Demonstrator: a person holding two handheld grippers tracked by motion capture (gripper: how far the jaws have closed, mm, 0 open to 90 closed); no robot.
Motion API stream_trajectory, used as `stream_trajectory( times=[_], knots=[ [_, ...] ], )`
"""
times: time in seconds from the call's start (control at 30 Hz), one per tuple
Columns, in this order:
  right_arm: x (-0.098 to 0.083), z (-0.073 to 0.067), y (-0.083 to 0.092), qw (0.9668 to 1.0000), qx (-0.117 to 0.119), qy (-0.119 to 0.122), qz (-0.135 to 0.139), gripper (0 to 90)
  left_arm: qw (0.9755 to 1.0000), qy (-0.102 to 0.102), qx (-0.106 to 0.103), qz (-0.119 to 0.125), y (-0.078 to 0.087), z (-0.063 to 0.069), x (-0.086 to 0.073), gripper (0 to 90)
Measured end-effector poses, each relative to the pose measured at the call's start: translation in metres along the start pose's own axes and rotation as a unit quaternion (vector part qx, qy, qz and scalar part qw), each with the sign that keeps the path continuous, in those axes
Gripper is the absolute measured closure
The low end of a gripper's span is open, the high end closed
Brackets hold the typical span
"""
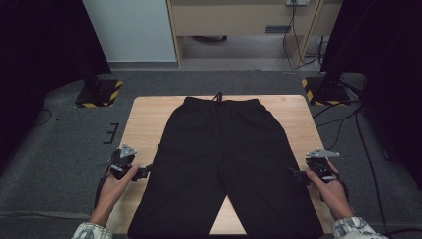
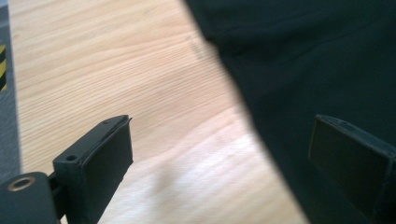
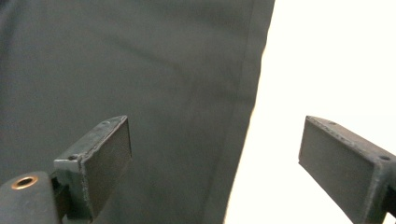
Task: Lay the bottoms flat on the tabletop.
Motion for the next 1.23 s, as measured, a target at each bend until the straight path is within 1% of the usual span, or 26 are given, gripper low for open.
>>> stream_trajectory(
  times=[0.03, 0.1, 0.17, 0.23, 0.33, 0.37, 0.4, 0.43, 0.47, 0.5, 0.53, 0.6, 0.63, 0.67, 0.7, 0.73, 0.77, 0.83, 0.9, 0.97, 1.03, 1.07, 1.13, 1.23],
  knots=[
    [-0.002, 0.005, 0.001, 1.0, -0.005, -0.003, -0.001, 9.4, 1.0, 0.001, 0.003, -0.004, -0.001, -0.005, 0.0, 5.3],
    [-0.002, 0.02, 0.003, 0.9996, -0.026, -0.007, 0.011, 9.3, 0.9999, 0.009, 0.006, -0.005, -0.004, -0.013, 0.001, 5.2],
    [0.0, 0.036, 0.005, 0.9983, -0.049, -0.019, 0.026, 8.6, 0.9996, 0.017, 0.02, -0.003, -0.008, -0.023, 0.001, 5.2],
    [0.0, 0.05, 0.007, 0.9961, -0.073, -0.034, 0.036, 8.3, 0.9991, 0.023, 0.036, -0.001, -0.012, -0.032, 0.001, 5.3],
    [-0.003, 0.064, 0.006, 0.9927, -0.1, -0.052, 0.041, 7.8, 0.9986, 0.03, 0.043, 0.0, -0.017, -0.037, -0.002, 5.3],
    [-0.005, 0.068, 0.006, 0.9917, -0.109, -0.054, 0.041, 7.8, 0.9985, 0.031, 0.045, 0.0, -0.019, -0.037, -0.004, 5.3],
    [-0.007, 0.069, 0.005, 0.9912, -0.113, -0.056, 0.04, 7.8, 0.9984, 0.031, 0.048, 0.001, -0.02, -0.038, -0.006, 5.3],
    [-0.011, 0.07, 0.004, 0.9914, -0.116, -0.052, 0.033, 7.8, 0.9982, 0.033, 0.05, 0.002, -0.021, -0.038, -0.008, 5.3],
    [-0.013, 0.071, 0.003, 0.991, -0.121, -0.049, 0.029, 7.9, 0.998, 0.037, 0.051, 0.004, -0.022, -0.038, -0.009, 5.3],
    [-0.014, 0.071, 0.002, 0.9915, -0.119, -0.049, 0.021, 7.4, 0.9979, 0.04, 0.051, 0.007, -0.022, -0.037, -0.011, 5.3],
    [-0.014, 0.071, 0.002, 0.9912, -0.122, -0.045, 0.023, 7.1, 0.9979, 0.043, 0.048, 0.008, -0.022, -0.036, -0.012, 5.3],
    [-0.014, 0.07, 0.001, 0.9913, -0.124, -0.038, 0.019, 7.1, 0.9981, 0.041, 0.045, 0.003, -0.024, -0.033, -0.017, 5.2],
    [-0.016, 0.069, 0.0, 0.9916, -0.123, -0.037, 0.01, 6.4, 0.9981, 0.041, 0.045, 0.0, -0.024, -0.032, -0.019, 5.2],
    [-0.016, 0.069, 0.0, 0.9918, -0.123, -0.034, 0.01, 6.2, 0.998, 0.044, 0.044, 0.005, -0.025, -0.031, -0.021, 5.2],
    [-0.016, 0.068, 0.0, 0.9916, -0.124, -0.038, 0.009, 6.2, 0.9977, 0.051, 0.044, 0.007, -0.025, -0.03, -0.021, 4.5],
    [-0.016, 0.068, 0.0, 0.9917, -0.123, -0.035, 0.009, 6.1, 0.9974, 0.054, 0.047, 0.006, -0.024, -0.029, -0.022, 4.5],
    [-0.017, 0.067, 0.0, 0.9916, -0.124, -0.036, 0.009, 6.1, 0.9973, 0.054, 0.049, 0.007, -0.023, -0.029, -0.022, 4.5],
    [-0.018, 0.063, 0.002, 0.9924, -0.118, -0.034, 0.008, 6.1, 0.9977, 0.051, 0.043, 0.006, -0.021, -0.025, -0.024, 4.5],
    [-0.02, 0.059, 0.004, 0.9933, -0.112, -0.03, 0.008, 6.1, 0.9978, 0.053, 0.039, 0.005, -0.017, -0.022, -0.027, 4.3],
    [-0.022, 0.055, 0.008, 0.9938, -0.108, -0.027, 0.008, 6.1, 0.9978, 0.054, 0.04, 0.005, -0.012, -0.019, -0.029, 4.2],
    [-0.024, 0.052, 0.01, 0.9943, -0.103, -0.025, 0.006, 6.1, 0.9973, 0.057, 0.046, 0.005, -0.009, -0.018, -0.032, 4.2],
    [-0.024, 0.051, 0.01, 0.994, -0.106, -0.029, 0.007, 6.1, 0.9972, 0.057, 0.047, 0.005, -0.008, -0.018, -0.032, 4.3],
    [-0.024, 0.051, 0.01, 0.9939, -0.107, -0.026, 0.009, 6.1, 0.9971, 0.058, 0.048, 0.005, -0.006, -0.017, -0.033, 4.3],
    [-0.025, 0.051, 0.011, 0.9936, -0.109, -0.03, 0.007, 6.1, 0.9971, 0.059, 0.048, 0.005, -0.005, -0.016, -0.034, 4.2]
  ],
)
Point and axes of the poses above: each handheld gripper's, and its own axes: y roughly backward along the jaws, x roughly out of its top, z roughly to its right, the point moved 10 cm from there along -y, roughly forward along the jaws, and after that the axes turned 12 degrees about z, right-handed, at the moved point
